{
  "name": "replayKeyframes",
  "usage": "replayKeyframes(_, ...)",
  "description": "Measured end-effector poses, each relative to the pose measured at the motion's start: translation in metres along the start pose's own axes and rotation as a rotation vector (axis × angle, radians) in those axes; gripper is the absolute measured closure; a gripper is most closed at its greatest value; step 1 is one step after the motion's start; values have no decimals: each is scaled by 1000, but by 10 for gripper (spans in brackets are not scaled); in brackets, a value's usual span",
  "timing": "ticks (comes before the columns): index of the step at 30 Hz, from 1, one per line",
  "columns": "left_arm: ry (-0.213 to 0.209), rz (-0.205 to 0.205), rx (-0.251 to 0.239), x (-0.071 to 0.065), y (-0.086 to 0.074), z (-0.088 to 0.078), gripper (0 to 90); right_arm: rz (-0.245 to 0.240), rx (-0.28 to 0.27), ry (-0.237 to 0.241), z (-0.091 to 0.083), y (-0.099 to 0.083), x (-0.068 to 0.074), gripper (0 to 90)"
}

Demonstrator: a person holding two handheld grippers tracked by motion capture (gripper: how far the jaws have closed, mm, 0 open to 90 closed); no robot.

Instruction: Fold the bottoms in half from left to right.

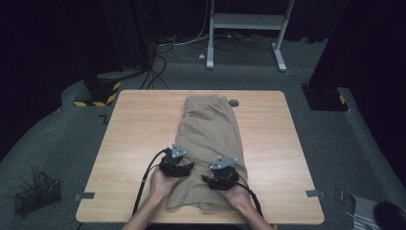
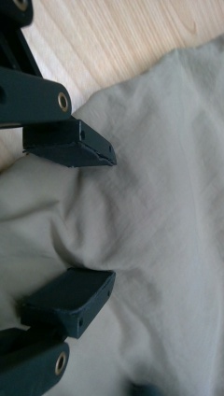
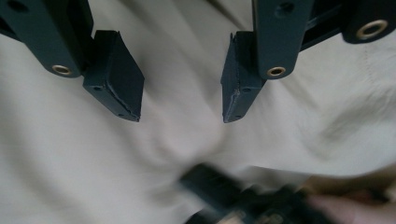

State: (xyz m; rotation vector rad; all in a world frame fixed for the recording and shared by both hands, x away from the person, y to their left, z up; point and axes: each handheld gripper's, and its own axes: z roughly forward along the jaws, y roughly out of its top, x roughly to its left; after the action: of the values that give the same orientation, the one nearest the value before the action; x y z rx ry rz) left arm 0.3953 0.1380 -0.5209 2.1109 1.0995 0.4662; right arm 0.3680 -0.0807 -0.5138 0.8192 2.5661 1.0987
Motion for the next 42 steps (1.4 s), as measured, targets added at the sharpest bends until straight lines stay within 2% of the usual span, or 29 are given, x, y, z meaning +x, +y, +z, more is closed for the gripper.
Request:
replayKeyframes(1,5,-5,2,3,0,0,375,-20,29,26,7,2,4,455)
replayKeyframes(2,4,-11,-1,7,0,0,373,-54,31,18,10,3,12,468)
replayKeyframes(4,-4,-29,-2,12,-1,-1,368,-109,44,64,8,3,26,491)
replayKeyframes(6,0,-36,0,14,-1,-3,359,-165,66,88,3,0,37,460)
replayKeyframes(8,8,-36,-17,13,0,-4,364,-187,59,97,-6,-4,40,467)
replayKeyframes(9,11,-34,-30,13,0,-5,369,-183,46,88,-9,-5,38,474)
replayKeyframes(10,8,-37,-44,12,1,-6,374,-162,17,69,-15,-5,33,481)
replayKeyframes(12,11,-31,-44,12,3,-5,375,-64,-56,26,-28,-6,12,494)
replayKeyframes(14,16,-16,-25,12,6,-2,369,30,-101,-63,-39,-6,-14,529)
replayKeyframes(16,13,-21,-18,12,6,0,367,108,-107,-161,-45,-8,-38,591)
replayKeyframes(18,18,-21,-9,12,5,3,367,164,-96,-254,-45,-10,-61,617)
replayKeyframes(20,24,-27,-9,11,3,4,367,238,-93,-289,-41,-12,-79,618)
replayKeyframes(22,27,-29,-12,10,1,3,367,262,-77,-312,-34,-10,-89,617)
replayKeyframes(24,26,-28,-15,10,0,2,367,264,-47,-310,-24,-7,-94,659)
replayKeyframes(25,23,-27,-11,10,-1,0,367,258,-21,-310,-19,-6,-94,731)
replayKeyframes(27,19,-26,-5,11,-3,-2,367,215,10,-300,-11,-7,-94,872)
replayKeyframes(28,22,-21,-4,11,-4,-3,367,200,19,-308,-10,-9,-93,881)
replayKeyframes(31,15,-13,2,8,-8,-8,373,205,10,-322,-19,-16,-95,887)
replayKeyframes(34,-1,6,6,3,-13,-14,380,225,20,-297,-29,-24,-96,871)
replayKeyframes(35,-5,17,8,2,-14,-16,380,226,29,-292,-31,-25,-94,826)
replayKeyframes(36,-3,22,3,2,-14,-16,378,231,31,-306,-32,-25,-92,743)
replayKeyframes(38,-12,18,-21,5,-12,-17,375,227,-6,-344,-36,-19,-88,655)
replayKeyframes(41,-13,6,-65,10,1,-18,376,197,-45,-359,-35,-8,-82,619)
replayKeyframes(42,-14,-2,-74,11,6,-18,376,181,-57,-349,-33,-5,-79,621)
